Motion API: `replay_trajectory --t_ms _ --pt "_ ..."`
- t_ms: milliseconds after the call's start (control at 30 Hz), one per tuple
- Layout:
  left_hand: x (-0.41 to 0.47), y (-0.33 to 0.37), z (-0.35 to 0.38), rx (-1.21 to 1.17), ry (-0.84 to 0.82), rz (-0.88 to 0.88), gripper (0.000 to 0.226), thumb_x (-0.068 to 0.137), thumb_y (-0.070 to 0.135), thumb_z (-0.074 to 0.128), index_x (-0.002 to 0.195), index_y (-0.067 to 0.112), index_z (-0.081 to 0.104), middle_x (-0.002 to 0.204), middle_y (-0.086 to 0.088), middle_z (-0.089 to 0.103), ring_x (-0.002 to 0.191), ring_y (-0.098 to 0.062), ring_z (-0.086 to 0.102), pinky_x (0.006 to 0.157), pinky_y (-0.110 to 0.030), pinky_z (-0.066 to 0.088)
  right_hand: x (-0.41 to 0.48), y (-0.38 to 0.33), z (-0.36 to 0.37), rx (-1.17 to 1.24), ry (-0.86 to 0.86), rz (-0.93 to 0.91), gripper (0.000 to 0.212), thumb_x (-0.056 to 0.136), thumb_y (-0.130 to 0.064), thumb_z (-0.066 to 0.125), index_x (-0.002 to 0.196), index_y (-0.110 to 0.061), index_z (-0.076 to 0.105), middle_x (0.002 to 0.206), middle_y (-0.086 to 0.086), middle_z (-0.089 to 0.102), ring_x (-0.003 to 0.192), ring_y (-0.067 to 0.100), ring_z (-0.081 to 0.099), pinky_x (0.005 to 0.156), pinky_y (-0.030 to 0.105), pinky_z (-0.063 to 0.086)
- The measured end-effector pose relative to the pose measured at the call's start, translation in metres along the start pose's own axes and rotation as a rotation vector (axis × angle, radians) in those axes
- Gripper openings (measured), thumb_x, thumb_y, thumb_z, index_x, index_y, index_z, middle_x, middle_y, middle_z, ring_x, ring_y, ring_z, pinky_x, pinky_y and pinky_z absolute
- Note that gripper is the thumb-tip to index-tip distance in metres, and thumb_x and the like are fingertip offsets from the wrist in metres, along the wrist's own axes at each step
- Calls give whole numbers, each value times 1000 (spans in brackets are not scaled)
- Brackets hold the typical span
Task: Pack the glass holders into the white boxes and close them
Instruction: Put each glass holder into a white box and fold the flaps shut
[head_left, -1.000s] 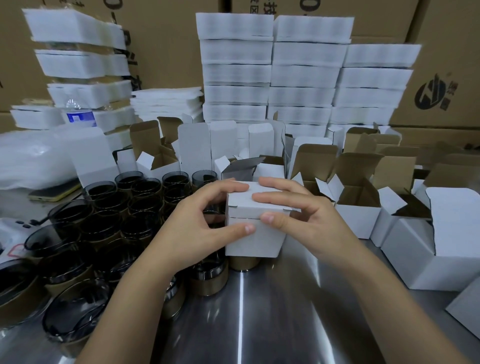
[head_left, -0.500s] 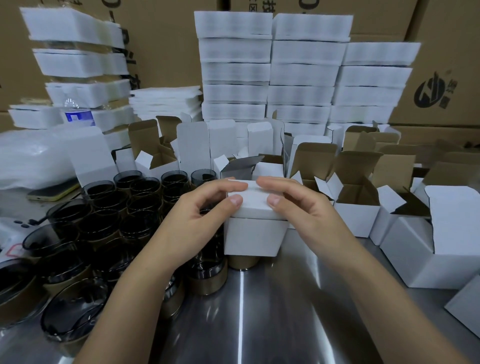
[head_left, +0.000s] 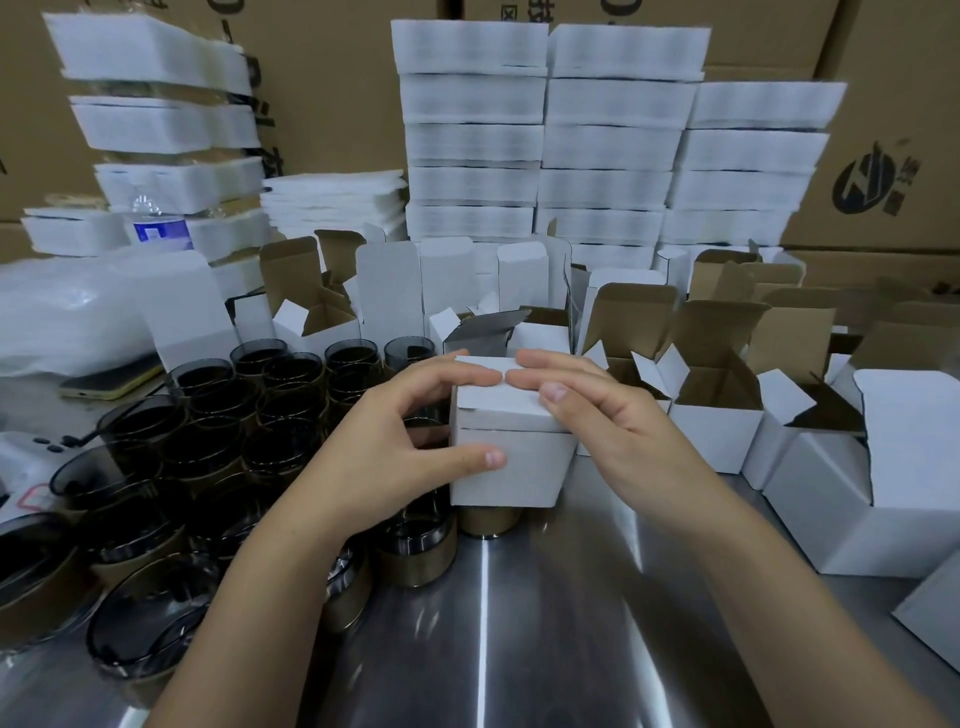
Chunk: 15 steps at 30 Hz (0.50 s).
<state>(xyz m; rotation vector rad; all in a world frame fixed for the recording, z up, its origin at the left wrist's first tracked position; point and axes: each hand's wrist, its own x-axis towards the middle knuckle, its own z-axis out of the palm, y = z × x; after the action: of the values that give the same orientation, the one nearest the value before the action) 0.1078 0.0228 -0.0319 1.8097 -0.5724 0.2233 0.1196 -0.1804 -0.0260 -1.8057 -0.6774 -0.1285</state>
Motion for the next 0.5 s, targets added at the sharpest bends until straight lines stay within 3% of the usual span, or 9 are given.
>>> replay_trajectory --t_ms 133,267,400,500 --pt "0 -2 1 6 9 34 49 57 38 80 102 53 68 137 15 51 132 5 39 87 -18 52 0 2 0 -12 36 -17 29 86 -44 45 104 -40 67 127 -20 56 121 -11 44 94 3 31" --pt "0 -1 4 35 30 20 50 55 44 76 102 58 65 142 15 42 128 16 35 81 -12 51 -1 5 1 -89 131 -59 25 87 -51 43 100 -48 65 123 -25 56 119 -11 46 94 3 32" --pt "0 -1 4 78 41 22 49 55 49 74 103 58 65 144 17 41 130 14 34 82 -13 51 -1 5 3 -125 142 -72 28 87 -56 41 100 -50 65 124 -25 55 120 -11 45 97 5 31" --pt "1 -2 4 105 40 11 47 55 52 72 102 57 65 147 17 40 133 10 34 89 -18 51 -1 4 1 -138 114 -59 25 89 -49 42 100 -50 65 126 -25 54 121 -12 44 97 5 30"
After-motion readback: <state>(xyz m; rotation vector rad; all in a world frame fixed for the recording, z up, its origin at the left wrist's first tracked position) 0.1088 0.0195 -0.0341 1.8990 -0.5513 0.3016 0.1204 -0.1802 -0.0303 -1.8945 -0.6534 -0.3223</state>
